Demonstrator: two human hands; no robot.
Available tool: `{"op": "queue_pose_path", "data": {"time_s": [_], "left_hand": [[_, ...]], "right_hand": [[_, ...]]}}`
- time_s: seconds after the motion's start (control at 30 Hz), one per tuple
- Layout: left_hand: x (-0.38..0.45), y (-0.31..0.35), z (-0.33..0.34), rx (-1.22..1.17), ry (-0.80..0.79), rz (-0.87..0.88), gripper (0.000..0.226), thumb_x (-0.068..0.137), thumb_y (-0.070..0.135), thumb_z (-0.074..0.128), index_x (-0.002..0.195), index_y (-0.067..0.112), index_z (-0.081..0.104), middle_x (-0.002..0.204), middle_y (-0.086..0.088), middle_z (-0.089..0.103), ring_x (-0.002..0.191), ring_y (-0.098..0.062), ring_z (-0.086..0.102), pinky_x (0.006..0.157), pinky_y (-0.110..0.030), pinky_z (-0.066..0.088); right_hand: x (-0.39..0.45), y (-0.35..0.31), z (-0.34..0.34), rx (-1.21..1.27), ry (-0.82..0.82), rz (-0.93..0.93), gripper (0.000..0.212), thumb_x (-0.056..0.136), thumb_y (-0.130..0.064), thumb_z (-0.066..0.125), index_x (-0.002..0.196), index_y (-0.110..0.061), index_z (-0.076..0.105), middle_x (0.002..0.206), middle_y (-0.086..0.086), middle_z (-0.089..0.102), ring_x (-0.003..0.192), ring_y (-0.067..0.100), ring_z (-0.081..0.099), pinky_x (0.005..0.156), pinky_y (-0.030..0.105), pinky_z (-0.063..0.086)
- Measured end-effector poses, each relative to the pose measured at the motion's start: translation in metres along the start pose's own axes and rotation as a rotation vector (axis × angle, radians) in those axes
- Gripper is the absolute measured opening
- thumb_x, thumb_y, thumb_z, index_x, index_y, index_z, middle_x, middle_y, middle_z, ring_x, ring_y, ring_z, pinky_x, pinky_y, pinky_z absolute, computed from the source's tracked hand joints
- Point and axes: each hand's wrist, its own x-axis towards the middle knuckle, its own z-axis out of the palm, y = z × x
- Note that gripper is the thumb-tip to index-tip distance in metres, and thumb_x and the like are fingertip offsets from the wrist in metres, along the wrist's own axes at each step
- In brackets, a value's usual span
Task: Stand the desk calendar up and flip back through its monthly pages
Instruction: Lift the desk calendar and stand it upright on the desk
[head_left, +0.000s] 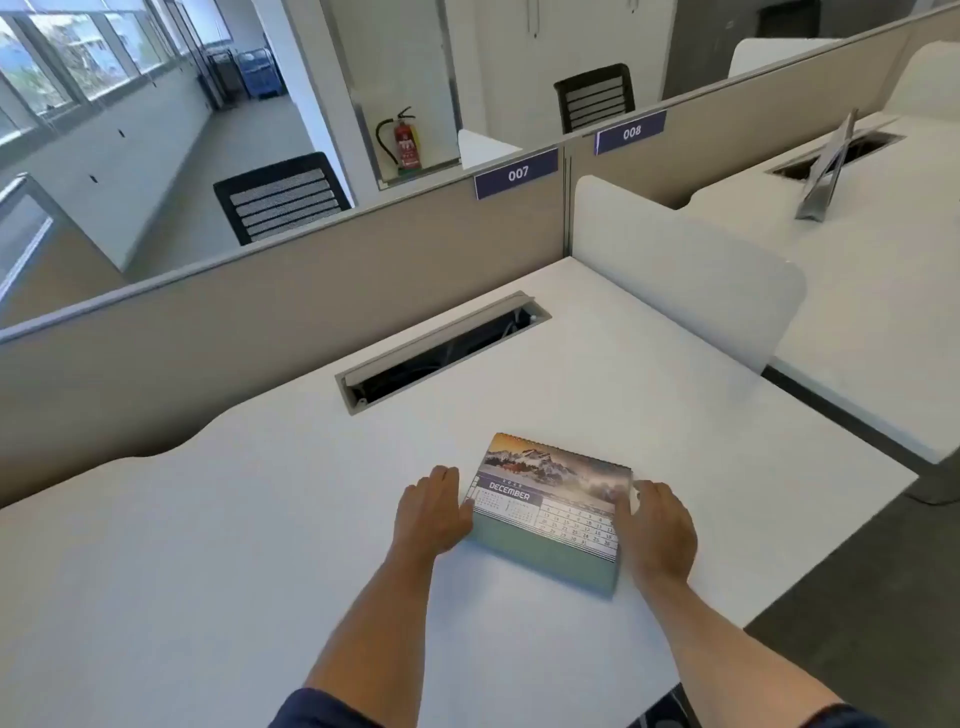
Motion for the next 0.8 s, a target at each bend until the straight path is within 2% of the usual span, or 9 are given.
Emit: {"op": "queue_pose_path", "data": {"time_s": [0.07, 0.13, 0.23, 0.37, 0.47, 0.53, 0.63, 0.73, 0.8], "left_hand": [[-0.001, 0.004, 0.007, -0.071, -0.060, -0.054, 0.041, 0.097, 0.039, 0.046, 0.128, 0.014, 0.051, 0.132, -0.007, 0.056, 0.116, -0.031, 0.058, 0.096, -0.040, 0.043], [-0.006, 0.010, 0.011, -0.145, -0.108, -0.088, 0.038, 0.094, 0.037, 0.046, 0.125, 0.016, 0.052, 0.128, -0.006, 0.058, 0.118, -0.031, 0.057, 0.097, -0.040, 0.042], [-0.006, 0.017, 0.015, -0.286, -0.111, -0.131, 0.033, 0.092, 0.033, 0.047, 0.119, 0.018, 0.058, 0.123, -0.004, 0.062, 0.116, -0.029, 0.058, 0.094, -0.038, 0.043], [0.000, 0.019, 0.016, -0.487, -0.085, -0.203, 0.034, 0.081, 0.035, 0.043, 0.100, 0.014, 0.064, 0.104, -0.005, 0.067, 0.099, -0.029, 0.062, 0.087, -0.042, 0.053], [0.003, 0.020, 0.015, -0.615, -0.027, -0.243, 0.037, 0.075, 0.029, 0.047, 0.100, 0.011, 0.068, 0.099, -0.004, 0.071, 0.094, -0.027, 0.064, 0.083, -0.038, 0.055], [0.001, 0.019, 0.015, -0.674, 0.010, -0.263, 0.032, 0.080, 0.020, 0.057, 0.106, 0.009, 0.070, 0.099, -0.003, 0.071, 0.094, -0.025, 0.065, 0.081, -0.031, 0.052], [0.000, 0.013, 0.018, -0.750, 0.073, -0.301, 0.026, 0.084, 0.005, 0.063, 0.108, 0.006, 0.072, 0.087, -0.001, 0.068, 0.083, -0.022, 0.062, 0.070, -0.024, 0.042], [-0.005, 0.010, 0.016, -0.779, 0.093, -0.319, 0.023, 0.084, 0.002, 0.063, 0.105, 0.007, 0.074, 0.085, -0.001, 0.069, 0.080, -0.021, 0.062, 0.067, -0.023, 0.041], [-0.008, 0.007, 0.015, -0.811, 0.099, -0.350, 0.024, 0.085, 0.002, 0.064, 0.105, 0.008, 0.074, 0.085, 0.000, 0.068, 0.081, -0.022, 0.062, 0.066, -0.024, 0.042]], "right_hand": [[-0.002, 0.004, -0.003, -0.014, -0.085, 0.117, 0.028, 0.100, -0.029, 0.063, 0.107, -0.005, 0.074, 0.106, 0.014, 0.073, 0.098, 0.038, 0.067, 0.079, 0.040, 0.053], [-0.005, 0.008, -0.003, -0.074, -0.143, 0.148, 0.033, 0.103, -0.033, 0.055, 0.110, -0.007, 0.074, 0.113, 0.010, 0.071, 0.109, 0.034, 0.064, 0.082, 0.038, 0.052], [-0.003, 0.007, 0.002, -0.099, -0.178, 0.144, 0.035, 0.105, -0.030, 0.051, 0.102, -0.005, 0.076, 0.109, 0.010, 0.069, 0.110, 0.032, 0.061, 0.076, 0.037, 0.050], [0.003, 0.005, 0.010, -0.047, -0.184, 0.150, 0.035, 0.104, -0.025, 0.052, 0.093, -0.004, 0.077, 0.102, 0.011, 0.068, 0.104, 0.032, 0.061, 0.070, 0.036, 0.045], [0.005, 0.002, 0.011, 0.099, -0.163, 0.214, 0.028, 0.101, -0.022, 0.058, 0.094, -0.002, 0.077, 0.099, 0.013, 0.069, 0.095, 0.036, 0.064, 0.072, 0.037, 0.049], [0.007, 0.000, 0.012, 0.219, -0.156, 0.283, 0.023, 0.099, -0.022, 0.064, 0.096, -0.004, 0.078, 0.098, 0.014, 0.073, 0.090, 0.036, 0.067, 0.073, 0.036, 0.051], [0.011, -0.004, 0.012, 0.386, -0.180, 0.356, 0.018, 0.097, -0.020, 0.068, 0.095, -0.005, 0.078, 0.092, 0.013, 0.076, 0.083, 0.031, 0.065, 0.071, 0.031, 0.045], [0.013, -0.015, 0.010, 0.566, -0.211, 0.461, 0.015, 0.095, -0.018, 0.071, 0.089, -0.006, 0.076, 0.083, 0.008, 0.071, 0.088, 0.031, 0.067, 0.072, 0.030, 0.040], [0.013, -0.021, 0.012, 0.675, -0.233, 0.521, 0.013, 0.094, -0.019, 0.073, 0.088, -0.008, 0.075, 0.085, 0.006, 0.070, 0.089, 0.030, 0.066, 0.075, 0.030, 0.041]]}}
